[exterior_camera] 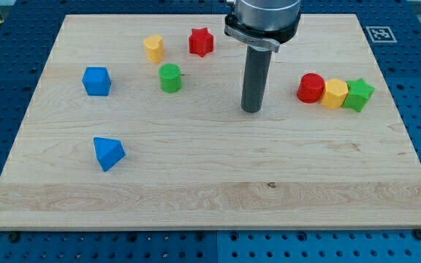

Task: Slide red star towards the center

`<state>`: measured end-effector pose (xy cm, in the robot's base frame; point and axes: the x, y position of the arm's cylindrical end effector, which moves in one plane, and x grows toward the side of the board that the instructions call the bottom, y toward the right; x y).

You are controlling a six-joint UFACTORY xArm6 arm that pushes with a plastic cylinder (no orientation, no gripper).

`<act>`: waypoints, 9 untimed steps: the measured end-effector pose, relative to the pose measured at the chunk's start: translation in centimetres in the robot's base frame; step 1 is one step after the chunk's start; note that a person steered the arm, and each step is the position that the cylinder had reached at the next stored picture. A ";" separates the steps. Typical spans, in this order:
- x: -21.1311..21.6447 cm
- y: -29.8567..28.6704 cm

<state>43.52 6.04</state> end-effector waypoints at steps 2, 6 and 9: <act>-5.0 -0.2; -19.3 -9.3; -8.8 -9.2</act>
